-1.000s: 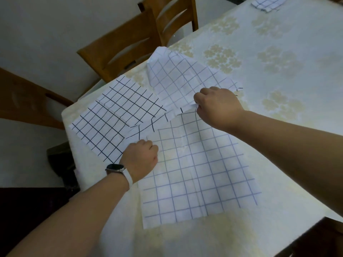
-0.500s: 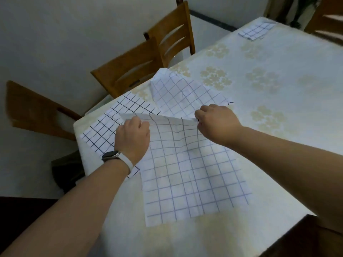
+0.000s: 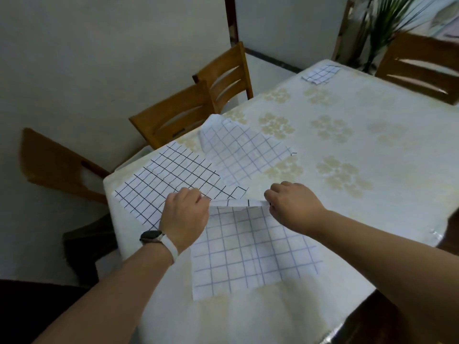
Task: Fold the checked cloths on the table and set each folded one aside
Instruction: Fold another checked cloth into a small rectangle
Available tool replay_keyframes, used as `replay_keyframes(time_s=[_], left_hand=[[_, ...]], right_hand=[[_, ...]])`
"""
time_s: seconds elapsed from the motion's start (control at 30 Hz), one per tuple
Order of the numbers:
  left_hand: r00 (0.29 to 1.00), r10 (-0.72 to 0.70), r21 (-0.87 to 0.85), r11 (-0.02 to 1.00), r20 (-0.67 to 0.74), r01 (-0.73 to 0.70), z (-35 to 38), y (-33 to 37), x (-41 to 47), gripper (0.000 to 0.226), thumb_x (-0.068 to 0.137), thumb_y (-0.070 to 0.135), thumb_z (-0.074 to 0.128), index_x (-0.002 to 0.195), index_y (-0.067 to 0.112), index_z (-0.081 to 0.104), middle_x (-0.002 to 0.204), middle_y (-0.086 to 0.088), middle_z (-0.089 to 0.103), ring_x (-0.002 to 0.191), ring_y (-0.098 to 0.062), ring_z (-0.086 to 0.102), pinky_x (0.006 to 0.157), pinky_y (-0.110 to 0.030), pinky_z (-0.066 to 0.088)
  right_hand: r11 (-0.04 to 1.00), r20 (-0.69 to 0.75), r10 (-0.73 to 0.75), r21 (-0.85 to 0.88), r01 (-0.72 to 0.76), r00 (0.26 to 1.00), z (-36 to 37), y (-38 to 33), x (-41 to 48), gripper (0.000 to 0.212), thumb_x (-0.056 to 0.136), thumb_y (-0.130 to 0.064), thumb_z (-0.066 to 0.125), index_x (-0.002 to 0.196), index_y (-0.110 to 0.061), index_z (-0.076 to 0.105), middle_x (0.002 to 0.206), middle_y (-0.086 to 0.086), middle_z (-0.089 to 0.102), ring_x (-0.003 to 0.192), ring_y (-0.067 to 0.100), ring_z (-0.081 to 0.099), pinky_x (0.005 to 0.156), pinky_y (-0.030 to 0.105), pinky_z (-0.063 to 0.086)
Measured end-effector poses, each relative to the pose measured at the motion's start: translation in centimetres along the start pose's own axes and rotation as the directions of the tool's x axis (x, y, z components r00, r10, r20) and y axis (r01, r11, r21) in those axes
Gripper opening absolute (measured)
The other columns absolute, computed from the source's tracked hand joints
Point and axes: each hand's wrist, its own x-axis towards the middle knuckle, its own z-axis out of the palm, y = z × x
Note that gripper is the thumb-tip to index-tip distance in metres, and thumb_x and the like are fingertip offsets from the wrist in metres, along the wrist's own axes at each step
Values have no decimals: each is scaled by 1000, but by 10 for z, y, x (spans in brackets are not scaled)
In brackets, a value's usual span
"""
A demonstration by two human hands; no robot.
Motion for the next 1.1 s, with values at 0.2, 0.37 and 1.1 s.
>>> replay_keyframes(time_s=[0.2, 0.37, 1.1], left_hand=[[995, 86, -55, 995, 55, -83, -3, 32, -53, 15, 71, 13, 72, 70, 18, 58, 68, -1, 50, 65, -23, 46, 60, -33, 33], [961, 159, -84, 986, 228, -143, 17, 59, -89, 22, 61, 15, 78, 65, 22, 57, 64, 2, 52, 62, -22, 48, 58, -33, 37], [827, 80, -245, 967, 556, 71, 87, 77, -154, 18, 61, 27, 69, 77, 22, 63, 74, 6, 59, 68, -19, 57, 59, -32, 43]], right_hand=[[1000, 57, -21, 20, 20, 998, 15, -17, -48, 19, 59, -15, 74, 68, -14, 58, 61, 3, 52, 50, 26, 51, 46, 27, 34], [997, 160, -69, 44, 63, 985, 45, -25, -89, 5, 66, -20, 61, 69, -18, 57, 63, 0, 52, 51, 23, 52, 46, 26, 34], [991, 681, -128, 105, 78, 721, 94, -18, -118, 37, 84, -26, 47, 119, -17, 51, 118, 6, 47, 102, 27, 50, 79, 37, 42]])
